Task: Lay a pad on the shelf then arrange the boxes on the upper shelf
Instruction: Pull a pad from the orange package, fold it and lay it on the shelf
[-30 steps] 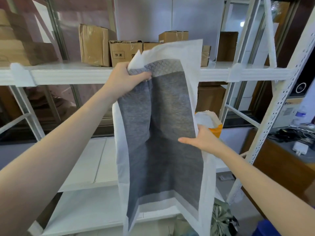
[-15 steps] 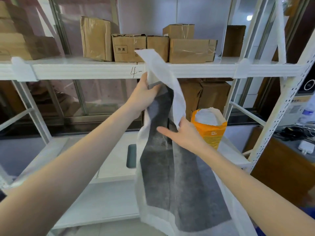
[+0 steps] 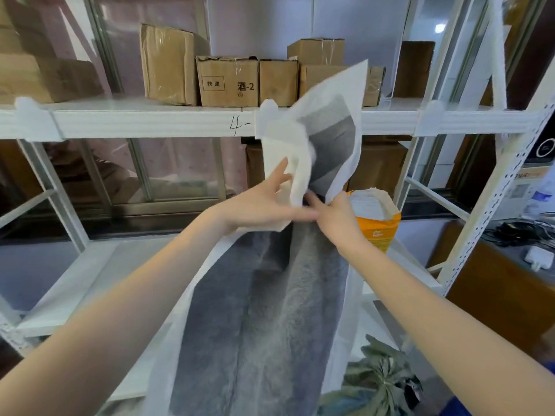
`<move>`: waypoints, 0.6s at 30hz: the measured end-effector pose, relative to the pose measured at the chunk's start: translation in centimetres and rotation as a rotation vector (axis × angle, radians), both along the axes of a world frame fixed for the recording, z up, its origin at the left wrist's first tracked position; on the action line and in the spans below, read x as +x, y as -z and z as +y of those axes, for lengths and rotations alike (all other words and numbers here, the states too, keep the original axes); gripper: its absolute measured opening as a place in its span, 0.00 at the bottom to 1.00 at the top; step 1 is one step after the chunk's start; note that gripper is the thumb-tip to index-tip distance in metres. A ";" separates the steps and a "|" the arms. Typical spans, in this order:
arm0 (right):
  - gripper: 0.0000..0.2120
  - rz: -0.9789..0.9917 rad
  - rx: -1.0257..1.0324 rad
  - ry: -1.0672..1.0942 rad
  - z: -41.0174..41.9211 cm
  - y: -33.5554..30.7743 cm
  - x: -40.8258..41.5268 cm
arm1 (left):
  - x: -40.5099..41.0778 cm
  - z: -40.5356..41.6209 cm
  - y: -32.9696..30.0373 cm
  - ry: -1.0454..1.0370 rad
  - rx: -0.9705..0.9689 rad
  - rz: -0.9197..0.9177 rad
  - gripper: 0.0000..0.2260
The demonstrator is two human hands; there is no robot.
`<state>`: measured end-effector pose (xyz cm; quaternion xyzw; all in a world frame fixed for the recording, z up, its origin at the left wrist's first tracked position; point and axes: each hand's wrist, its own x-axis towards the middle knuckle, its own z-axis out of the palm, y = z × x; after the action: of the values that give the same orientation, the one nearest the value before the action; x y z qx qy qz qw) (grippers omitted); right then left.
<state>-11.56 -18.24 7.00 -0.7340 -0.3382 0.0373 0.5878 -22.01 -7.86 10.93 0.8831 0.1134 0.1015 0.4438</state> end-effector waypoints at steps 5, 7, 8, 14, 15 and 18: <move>0.15 0.136 0.006 0.007 -0.7 -0.4 1.1 | -2.0 1.7 3.1 -0.118 0.176 0.280 0.09; 0.10 0.118 -0.006 -0.011 -1.1 -0.3 1.5 | -2.1 2.3 4.1 -0.165 0.118 0.222 0.11; 0.09 0.113 -0.029 -0.021 -1.3 -0.2 1.7 | -2.0 2.4 4.5 -0.190 0.104 0.183 0.11; 0.02 0.073 -0.267 -0.045 -2.4 0.4 2.1 | -0.9 3.2 6.1 -0.356 0.067 -0.075 0.12; 0.06 0.057 -0.297 -0.057 -2.6 0.5 2.1 | -0.7 3.2 6.2 -0.428 0.022 -0.085 0.15; 0.12 0.020 -0.364 -0.088 -3.1 0.6 2.0 | -0.3 3.3 6.7 -0.543 -0.074 -0.149 0.17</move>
<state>-9.53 -21.32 6.37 -0.8124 -0.3516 0.1308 0.4464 -22.26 -4.54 4.21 0.7937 0.3164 0.2769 0.4395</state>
